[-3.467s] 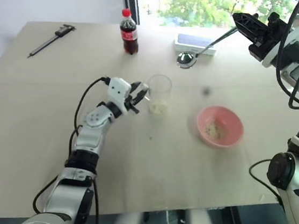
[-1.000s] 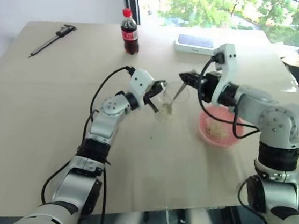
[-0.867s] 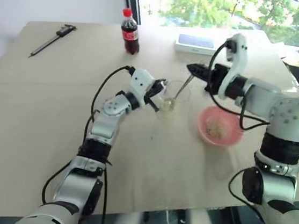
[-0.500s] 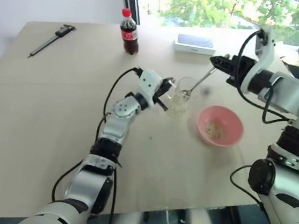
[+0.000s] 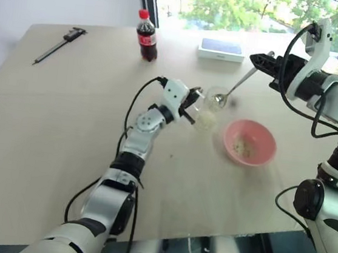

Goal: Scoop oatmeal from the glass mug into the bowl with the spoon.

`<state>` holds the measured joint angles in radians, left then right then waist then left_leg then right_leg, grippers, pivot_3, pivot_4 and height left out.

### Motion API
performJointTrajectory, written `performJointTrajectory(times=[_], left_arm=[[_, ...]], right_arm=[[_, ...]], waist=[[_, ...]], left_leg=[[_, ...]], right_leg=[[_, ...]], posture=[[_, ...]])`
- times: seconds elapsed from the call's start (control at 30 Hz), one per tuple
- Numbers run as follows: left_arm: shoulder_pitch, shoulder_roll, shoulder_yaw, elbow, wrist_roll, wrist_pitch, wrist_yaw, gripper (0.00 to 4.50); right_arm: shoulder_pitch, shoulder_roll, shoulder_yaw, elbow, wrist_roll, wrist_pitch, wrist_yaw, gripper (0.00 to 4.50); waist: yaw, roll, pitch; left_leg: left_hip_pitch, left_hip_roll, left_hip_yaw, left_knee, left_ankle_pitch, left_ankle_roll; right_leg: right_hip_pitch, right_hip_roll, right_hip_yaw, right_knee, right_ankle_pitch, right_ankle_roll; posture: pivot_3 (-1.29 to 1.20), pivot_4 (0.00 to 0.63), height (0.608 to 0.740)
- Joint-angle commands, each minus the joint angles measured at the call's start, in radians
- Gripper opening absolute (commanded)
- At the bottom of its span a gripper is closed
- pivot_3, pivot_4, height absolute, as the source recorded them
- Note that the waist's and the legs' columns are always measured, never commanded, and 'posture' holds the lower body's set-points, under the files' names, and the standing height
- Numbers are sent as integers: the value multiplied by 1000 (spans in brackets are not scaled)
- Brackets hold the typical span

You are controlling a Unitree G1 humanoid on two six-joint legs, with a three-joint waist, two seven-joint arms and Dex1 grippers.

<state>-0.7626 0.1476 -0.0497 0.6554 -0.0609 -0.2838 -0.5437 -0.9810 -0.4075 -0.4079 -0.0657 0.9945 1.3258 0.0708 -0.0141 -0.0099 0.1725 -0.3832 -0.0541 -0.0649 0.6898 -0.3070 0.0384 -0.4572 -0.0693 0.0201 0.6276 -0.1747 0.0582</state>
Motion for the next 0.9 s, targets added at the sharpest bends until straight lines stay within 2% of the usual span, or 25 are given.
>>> performJointTrajectory(times=[0.03, 0.3, 0.5, 0.9], left_arm=[[-36, -5, 10, -7, -10, -52, -3, 39], [-33, -6, 14, 24, -10, -86, -2, 39], [-31, -10, 24, 33, -22, -92, 3, 39], [-31, -40, 51, 62, -48, -144, 11, 39]], right_arm=[[-18, 14, -92, 5, 50, 16, -69, 0], [-28, 50, -265, 94, 180, 67, -279, 0], [-1, 60, -289, 89, 284, 56, -388, 0], [120, 51, -276, 112, 655, -126, -692, 0]], waist=[[0, 0, 0], [1, 0, 0], [0, 0, 0], [0, 0, 0]], left_leg=[[0, 0, 0, 0, 0, 0], [0, 0, 0, 0, 0, 0], [0, 0, 0, 0, 0, 0], [0, 0, 1, 0, 0, 1]], right_leg=[[0, 0, 0, 0, 0, 0], [0, 0, 0, 0, 0, 0], [0, 0, 1, 0, 0, 0], [0, 0, 1, 0, 0, 0]], posture=[[0, 150, 740], [0, 150, 740], [0, 150, 740], [0, 150, 740]])
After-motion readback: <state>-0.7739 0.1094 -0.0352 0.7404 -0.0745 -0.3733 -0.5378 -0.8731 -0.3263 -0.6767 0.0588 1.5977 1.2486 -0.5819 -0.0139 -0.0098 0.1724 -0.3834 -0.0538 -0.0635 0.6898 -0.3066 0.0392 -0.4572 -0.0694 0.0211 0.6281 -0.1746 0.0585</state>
